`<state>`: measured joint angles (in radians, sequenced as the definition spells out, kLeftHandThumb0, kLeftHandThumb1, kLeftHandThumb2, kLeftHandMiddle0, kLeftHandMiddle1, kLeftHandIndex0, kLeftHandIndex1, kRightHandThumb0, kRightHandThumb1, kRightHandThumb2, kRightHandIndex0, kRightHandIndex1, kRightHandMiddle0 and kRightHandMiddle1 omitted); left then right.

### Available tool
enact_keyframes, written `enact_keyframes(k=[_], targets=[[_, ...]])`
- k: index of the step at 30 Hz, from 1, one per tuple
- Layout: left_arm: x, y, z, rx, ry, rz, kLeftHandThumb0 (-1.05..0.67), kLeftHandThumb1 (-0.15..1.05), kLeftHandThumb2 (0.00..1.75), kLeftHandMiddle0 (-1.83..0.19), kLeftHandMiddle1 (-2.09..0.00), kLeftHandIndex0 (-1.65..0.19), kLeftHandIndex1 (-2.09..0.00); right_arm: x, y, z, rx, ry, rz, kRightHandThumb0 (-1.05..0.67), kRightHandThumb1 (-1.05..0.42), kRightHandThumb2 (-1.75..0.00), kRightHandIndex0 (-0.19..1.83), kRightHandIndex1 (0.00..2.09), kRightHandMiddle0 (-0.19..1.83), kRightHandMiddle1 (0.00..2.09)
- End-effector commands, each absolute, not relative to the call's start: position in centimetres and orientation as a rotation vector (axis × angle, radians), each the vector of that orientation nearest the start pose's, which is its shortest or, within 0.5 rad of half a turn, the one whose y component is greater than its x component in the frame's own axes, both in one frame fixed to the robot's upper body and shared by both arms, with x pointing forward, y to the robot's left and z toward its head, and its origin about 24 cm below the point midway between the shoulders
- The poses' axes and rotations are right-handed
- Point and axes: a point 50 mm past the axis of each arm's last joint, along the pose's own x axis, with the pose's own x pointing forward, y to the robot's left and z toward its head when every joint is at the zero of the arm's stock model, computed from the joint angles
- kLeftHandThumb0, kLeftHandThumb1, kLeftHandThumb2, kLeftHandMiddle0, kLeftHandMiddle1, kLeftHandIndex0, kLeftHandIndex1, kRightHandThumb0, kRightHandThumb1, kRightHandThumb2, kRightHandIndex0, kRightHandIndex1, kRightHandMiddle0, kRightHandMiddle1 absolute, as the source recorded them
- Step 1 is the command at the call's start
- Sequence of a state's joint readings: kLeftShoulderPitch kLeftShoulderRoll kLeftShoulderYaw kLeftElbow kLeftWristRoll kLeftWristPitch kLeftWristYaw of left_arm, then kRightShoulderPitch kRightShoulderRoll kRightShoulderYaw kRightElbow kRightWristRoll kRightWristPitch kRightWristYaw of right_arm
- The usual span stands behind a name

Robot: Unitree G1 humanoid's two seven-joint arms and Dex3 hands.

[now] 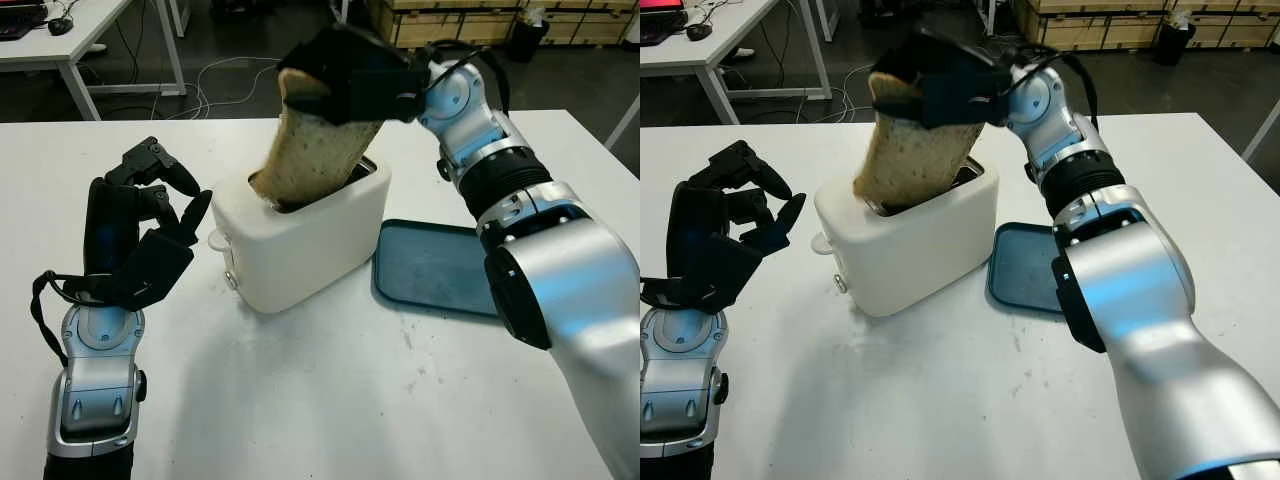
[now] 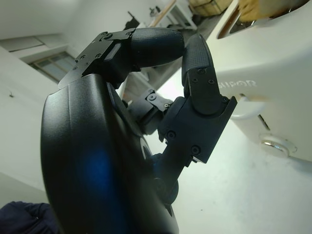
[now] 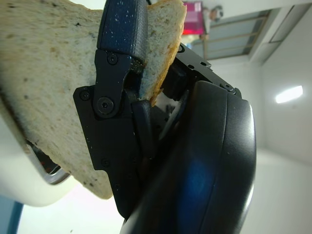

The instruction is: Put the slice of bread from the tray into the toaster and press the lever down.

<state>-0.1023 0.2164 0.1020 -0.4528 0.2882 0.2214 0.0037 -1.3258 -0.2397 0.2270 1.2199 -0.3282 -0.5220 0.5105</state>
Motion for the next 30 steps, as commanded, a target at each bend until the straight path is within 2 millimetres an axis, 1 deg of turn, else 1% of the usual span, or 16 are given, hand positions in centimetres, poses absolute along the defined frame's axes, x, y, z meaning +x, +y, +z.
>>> enact_keyframes(k=[1,8,11,14,17,21,25,27,30], targets=[[25.0,19.4,16.0,0.502,-0.343,0.175,-0.42,0.92,1.03,-1.09,-1.75,-0.61,-1.75,40.8,-7.6,23.3,-0.933,-0.407,0.750,-0.54,-0.92,-0.47,1.14,1.75,0.92,1.75],[25.0,19.4,16.1,0.487,-0.348,0.172,-0.41,0.92,1.03,-1.09,-1.75,-0.61,-1.75,40.7,-8.2,23.5,-1.049,-0.451,0.710,-0.55,-0.92,-0.48,1.13,1.75,0.89,1.75],[25.1,19.4,16.2,0.494,-0.348,0.176,-0.41,0.92,1.03,-1.08,-1.75,-0.61,-1.75,40.8,-8.8,23.7,-1.054,-0.441,0.698,-0.53,-0.92,-0.44,1.08,1.75,0.86,1.75],[25.1,19.4,16.2,0.482,-0.348,0.173,-0.41,0.92,1.02,-1.08,-1.75,-0.60,-1.75,40.9,-9.3,24.3,-1.065,-0.447,0.685,-0.51,-0.92,-0.45,1.10,1.75,0.86,1.75],[25.1,19.5,16.3,0.490,-0.347,0.174,-0.42,0.92,1.02,-1.06,-1.75,-0.59,-1.75,40.8,-9.7,24.9,-1.138,-0.496,0.656,-0.51,-0.92,-0.49,1.09,1.75,0.83,1.75],[25.2,19.5,16.3,0.501,-0.359,0.167,-0.42,0.92,1.03,-1.08,-1.75,-0.61,-1.75,40.5,-9.8,25.4,-1.275,-0.585,0.623,-0.52,-0.92,-0.48,1.11,1.75,0.82,1.75],[25.2,19.5,16.2,0.484,-0.353,0.171,-0.42,0.92,1.03,-1.09,-1.75,-0.62,-1.75,40.3,-9.5,25.0,-1.326,-0.624,0.631,-0.52,-0.92,-0.44,1.10,1.75,0.81,1.75],[25.2,19.5,16.2,0.492,-0.350,0.174,-0.41,0.92,1.03,-1.10,-1.75,-0.62,-1.75,40.2,-9.2,24.6,-1.357,-0.627,0.650,-0.54,-0.92,-0.42,1.05,1.75,0.81,1.75],[25.1,19.4,16.2,0.488,-0.348,0.178,-0.41,0.92,1.03,-1.10,-1.75,-0.62,-1.75,39.9,-8.6,23.8,-1.382,-0.642,0.704,-0.53,-0.92,-0.41,1.07,1.75,0.83,1.75]])
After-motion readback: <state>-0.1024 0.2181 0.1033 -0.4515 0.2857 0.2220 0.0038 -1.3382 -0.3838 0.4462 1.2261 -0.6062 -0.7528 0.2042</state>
